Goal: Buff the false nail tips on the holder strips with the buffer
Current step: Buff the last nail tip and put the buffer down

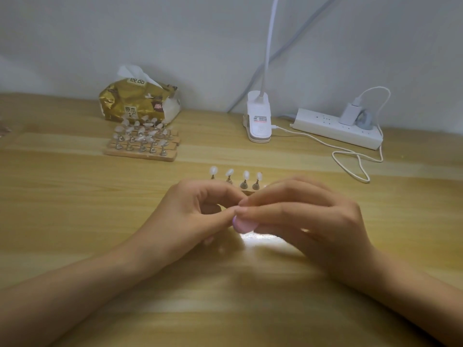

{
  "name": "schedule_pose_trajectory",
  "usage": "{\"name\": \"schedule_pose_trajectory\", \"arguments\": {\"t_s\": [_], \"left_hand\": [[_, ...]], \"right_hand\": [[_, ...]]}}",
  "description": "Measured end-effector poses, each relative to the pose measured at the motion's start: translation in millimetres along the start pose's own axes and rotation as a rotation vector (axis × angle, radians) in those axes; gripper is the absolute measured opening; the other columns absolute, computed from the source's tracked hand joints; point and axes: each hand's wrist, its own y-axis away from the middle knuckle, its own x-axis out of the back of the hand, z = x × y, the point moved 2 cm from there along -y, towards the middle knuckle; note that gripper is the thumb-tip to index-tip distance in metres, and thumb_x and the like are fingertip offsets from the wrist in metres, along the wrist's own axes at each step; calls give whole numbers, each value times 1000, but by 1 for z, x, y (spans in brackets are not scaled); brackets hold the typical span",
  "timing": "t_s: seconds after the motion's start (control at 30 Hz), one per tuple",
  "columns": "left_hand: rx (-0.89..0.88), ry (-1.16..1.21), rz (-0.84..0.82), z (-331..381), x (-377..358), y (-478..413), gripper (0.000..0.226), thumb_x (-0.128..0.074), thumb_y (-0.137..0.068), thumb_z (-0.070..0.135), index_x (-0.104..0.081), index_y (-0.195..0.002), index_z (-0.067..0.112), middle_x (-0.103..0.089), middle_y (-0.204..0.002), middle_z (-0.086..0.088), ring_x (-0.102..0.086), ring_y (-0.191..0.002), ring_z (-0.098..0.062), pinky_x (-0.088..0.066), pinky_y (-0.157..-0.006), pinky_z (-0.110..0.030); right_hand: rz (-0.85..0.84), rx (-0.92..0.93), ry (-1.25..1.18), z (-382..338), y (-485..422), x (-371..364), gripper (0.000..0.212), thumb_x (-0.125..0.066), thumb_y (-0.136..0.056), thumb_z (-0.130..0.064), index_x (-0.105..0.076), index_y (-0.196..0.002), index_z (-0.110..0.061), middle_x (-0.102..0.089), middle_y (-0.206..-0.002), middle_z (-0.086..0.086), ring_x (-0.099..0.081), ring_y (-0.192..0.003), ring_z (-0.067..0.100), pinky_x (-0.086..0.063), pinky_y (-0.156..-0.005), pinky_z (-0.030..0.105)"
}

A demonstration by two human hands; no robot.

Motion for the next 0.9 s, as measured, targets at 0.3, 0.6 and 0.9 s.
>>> {"name": "schedule_pose_trajectory", "arguments": {"t_s": [0.3,0.6,0.9], "left_hand": [[14,-22,9,1,0,-1,12,-71,-82,28,-77,-85,19,-74,-77,1,-45,-45,-5,-36,-43,-14],[20,-10,5,5,-1,1,10,-75,-83,25,-77,-84,16,-74,-74,0,-44,-42,-2,-36,-42,-14],[-42,-28,38,6,-2,0,12,-75,-78,34,-73,-83,24,-65,-81,10,-55,-60,-1,-41,-49,-8]], "right_hand": [[47,-55,-42,2,0,4,15,-76,-86,-8,-78,-101,-11,-73,-102,2,-70,-93,18,-55,-81,37],[68,-94,-50,4,-2,6,15,-75,-85,-9,-78,-99,-10,-73,-102,2,-70,-94,16,-55,-80,36],[110,-100,-153,6,2,10,22,-76,-84,-8,-74,-105,-14,-71,-105,2,-69,-95,18,-56,-77,33]]}}
